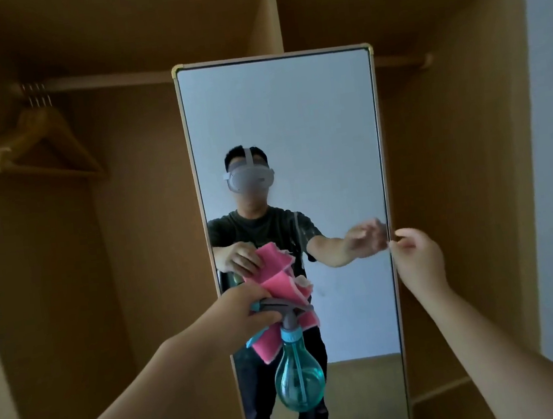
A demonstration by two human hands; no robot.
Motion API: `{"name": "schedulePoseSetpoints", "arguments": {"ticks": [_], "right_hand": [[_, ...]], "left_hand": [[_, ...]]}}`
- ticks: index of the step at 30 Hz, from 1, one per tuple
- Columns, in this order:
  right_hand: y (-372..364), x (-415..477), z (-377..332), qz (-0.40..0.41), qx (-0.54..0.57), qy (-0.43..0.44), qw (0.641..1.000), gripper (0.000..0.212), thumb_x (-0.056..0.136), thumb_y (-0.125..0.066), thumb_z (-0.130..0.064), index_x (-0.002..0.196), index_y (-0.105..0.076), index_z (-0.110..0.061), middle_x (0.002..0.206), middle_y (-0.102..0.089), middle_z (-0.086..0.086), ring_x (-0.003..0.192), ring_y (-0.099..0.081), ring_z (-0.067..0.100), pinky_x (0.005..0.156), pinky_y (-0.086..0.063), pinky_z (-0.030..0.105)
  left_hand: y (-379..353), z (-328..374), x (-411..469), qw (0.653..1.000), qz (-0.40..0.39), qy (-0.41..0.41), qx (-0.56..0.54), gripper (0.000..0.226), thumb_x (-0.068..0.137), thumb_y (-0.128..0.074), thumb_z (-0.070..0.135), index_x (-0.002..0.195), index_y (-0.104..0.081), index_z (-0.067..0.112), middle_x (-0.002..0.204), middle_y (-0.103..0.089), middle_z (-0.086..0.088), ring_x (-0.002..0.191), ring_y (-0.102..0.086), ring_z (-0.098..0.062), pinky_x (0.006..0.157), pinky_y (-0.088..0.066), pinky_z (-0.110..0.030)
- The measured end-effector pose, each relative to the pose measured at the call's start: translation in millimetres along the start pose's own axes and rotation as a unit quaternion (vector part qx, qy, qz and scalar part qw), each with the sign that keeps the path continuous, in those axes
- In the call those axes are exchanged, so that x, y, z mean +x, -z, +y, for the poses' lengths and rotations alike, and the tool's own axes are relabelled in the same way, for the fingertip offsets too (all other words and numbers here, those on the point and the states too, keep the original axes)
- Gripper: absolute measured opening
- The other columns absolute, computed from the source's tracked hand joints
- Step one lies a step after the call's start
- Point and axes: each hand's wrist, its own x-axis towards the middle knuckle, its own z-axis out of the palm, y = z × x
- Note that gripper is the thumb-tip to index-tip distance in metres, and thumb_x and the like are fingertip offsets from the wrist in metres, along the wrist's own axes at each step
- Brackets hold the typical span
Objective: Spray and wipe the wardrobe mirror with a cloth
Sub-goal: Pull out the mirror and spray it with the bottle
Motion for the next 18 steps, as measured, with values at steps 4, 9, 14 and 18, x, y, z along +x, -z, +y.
{"name": "schedulePoseSetpoints", "arguments": {"ticks": [4, 9, 14, 18], "right_hand": [[9.4, -63.8, -44.7, -0.157, 0.134, 0.103, 0.973, 0.013, 0.092, -0.061, -0.015, 0.08, -0.066, -0.017, 0.068, -0.064, -0.002, 0.066, -0.06, 0.009, 0.064, -0.051, 0.025], [9.6, -128.9, -65.9, -0.364, 0.152, 0.095, 0.914, 0.008, 0.088, -0.068, -0.029, 0.088, -0.073, -0.022, 0.081, -0.072, -0.004, 0.078, -0.068, 0.008, 0.073, -0.055, 0.022], [8.4, -131.5, -68.5, -0.407, 0.207, 0.047, 0.888, 0.021, 0.083, -0.074, -0.013, 0.103, -0.07, -0.017, 0.095, -0.074, -0.005, 0.091, -0.07, 0.01, 0.077, -0.055, 0.02], [4.5, -130.2, -69.6, -0.422, 0.229, 0.026, 0.877, 0.023, 0.082, -0.074, -0.011, 0.104, -0.068, -0.013, 0.098, -0.074, 0.001, 0.094, -0.071, 0.017, 0.083, -0.058, 0.032]], "left_hand": [[-2.2, 6.1, -4.9, 0.999, 0.031, 0.003, -0.017, 0.004, 0.086, -0.068, 0.025, 0.087, -0.064, 0.026, 0.086, -0.061, 0.008, 0.075, -0.061, -0.007, 0.062, -0.046, -0.015], [-11.2, 18.6, -15.4, 0.993, 0.079, 0.016, -0.083, 0.004, 0.082, -0.071, 0.025, 0.08, -0.068, 0.026, 0.076, -0.066, 0.005, 0.064, -0.061, -0.003, 0.055, -0.047, -0.014], [-14.6, 32.2, -23.5, 0.984, 0.095, 0.022, -0.151, 0.007, 0.085, -0.07, 0.027, 0.087, -0.07, 0.021, 0.08, -0.07, -0.001, 0.076, -0.067, -0.018, 0.07, -0.057, -0.032], [-18.2, 43.2, -26.7, 0.979, 0.097, 0.025, -0.18, 0.004, 0.085, -0.07, 0.028, 0.086, -0.07, 0.025, 0.081, -0.071, 0.001, 0.076, -0.068, -0.015, 0.07, -0.058, -0.031]]}}
